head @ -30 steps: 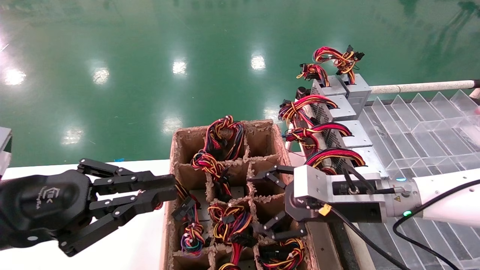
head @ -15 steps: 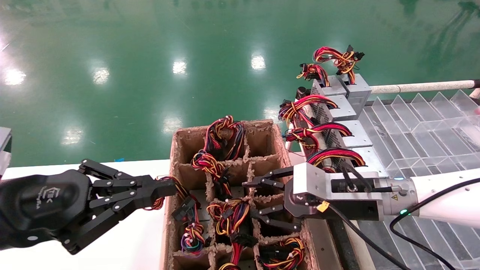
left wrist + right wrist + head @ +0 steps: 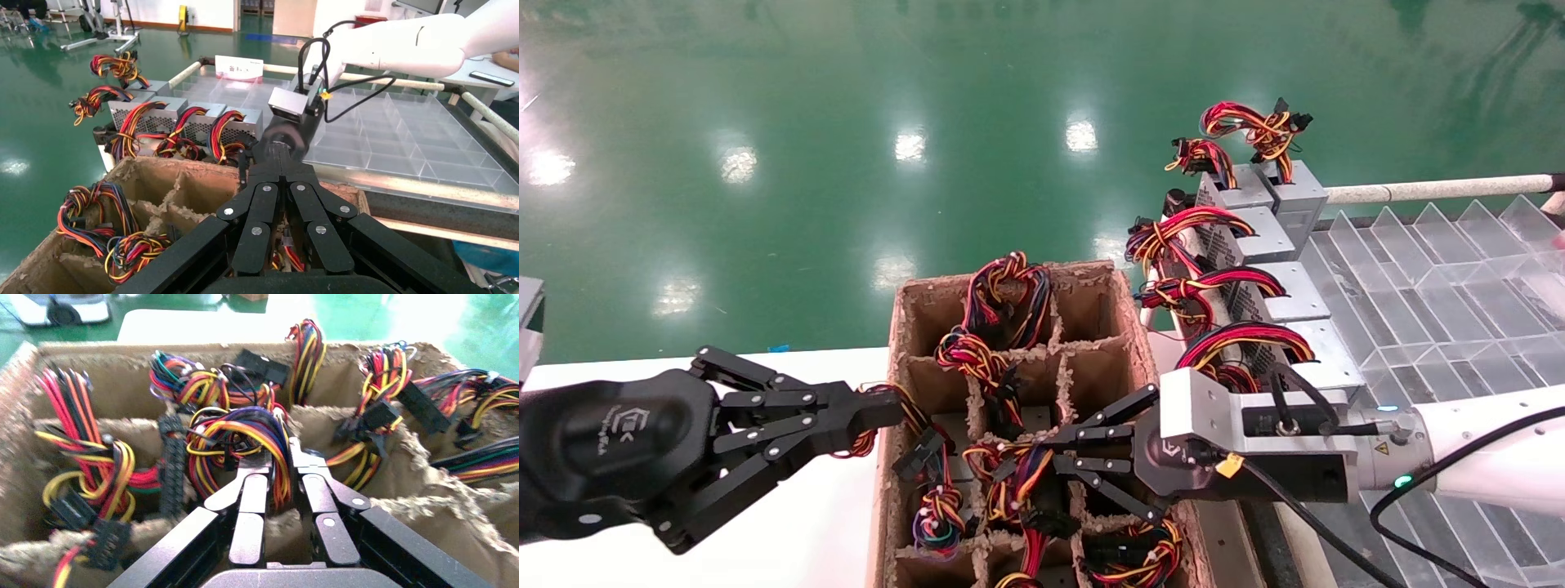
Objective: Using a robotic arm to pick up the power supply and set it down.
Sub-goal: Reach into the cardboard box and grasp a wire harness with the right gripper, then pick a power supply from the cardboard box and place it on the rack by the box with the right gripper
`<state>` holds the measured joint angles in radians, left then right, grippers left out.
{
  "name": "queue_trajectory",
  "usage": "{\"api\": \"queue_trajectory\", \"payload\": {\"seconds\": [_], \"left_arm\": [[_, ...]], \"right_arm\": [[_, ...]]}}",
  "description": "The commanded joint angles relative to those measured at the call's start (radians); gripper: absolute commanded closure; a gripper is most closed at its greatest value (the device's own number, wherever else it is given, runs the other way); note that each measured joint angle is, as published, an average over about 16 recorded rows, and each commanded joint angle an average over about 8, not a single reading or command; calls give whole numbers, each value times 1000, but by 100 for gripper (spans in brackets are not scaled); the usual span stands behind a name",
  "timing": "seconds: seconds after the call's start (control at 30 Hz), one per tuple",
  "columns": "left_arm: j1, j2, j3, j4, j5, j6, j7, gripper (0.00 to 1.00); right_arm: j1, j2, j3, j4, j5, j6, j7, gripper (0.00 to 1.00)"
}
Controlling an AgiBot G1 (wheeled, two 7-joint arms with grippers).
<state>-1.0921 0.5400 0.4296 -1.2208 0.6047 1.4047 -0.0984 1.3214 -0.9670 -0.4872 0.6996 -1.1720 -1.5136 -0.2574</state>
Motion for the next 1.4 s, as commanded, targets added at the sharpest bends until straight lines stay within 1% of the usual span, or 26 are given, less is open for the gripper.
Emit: {"api": "queue_trajectory", "payload": {"seconds": [0.03, 0.33, 0.57, 0.8, 1.13, 1.27, 1.4], "left_arm": [[0, 0, 0, 0, 0, 0, 0, 100], [0, 0, 0, 0, 0, 0, 0, 100], [0, 0, 0, 0, 0, 0, 0, 100], [0, 0, 0, 0, 0, 0, 0, 100], [0, 0, 0, 0, 0, 0, 0, 100], [0, 0, 0, 0, 0, 0, 0, 100], [0, 0, 0, 0, 0, 0, 0, 100]], "right_arm": [[-4, 0, 1, 0, 9, -9, 14, 100], [-11, -17, 35, -73, 94, -27, 65, 100], [20, -28, 69, -92, 165, -37, 79, 100], [86, -9, 86, -41, 189, -34, 95, 100], [166, 49, 124, 81, 224, -8, 140, 100], [215, 77, 138, 116, 222, 9, 154, 100], [276, 101, 149, 121, 207, 30, 155, 100]]}}
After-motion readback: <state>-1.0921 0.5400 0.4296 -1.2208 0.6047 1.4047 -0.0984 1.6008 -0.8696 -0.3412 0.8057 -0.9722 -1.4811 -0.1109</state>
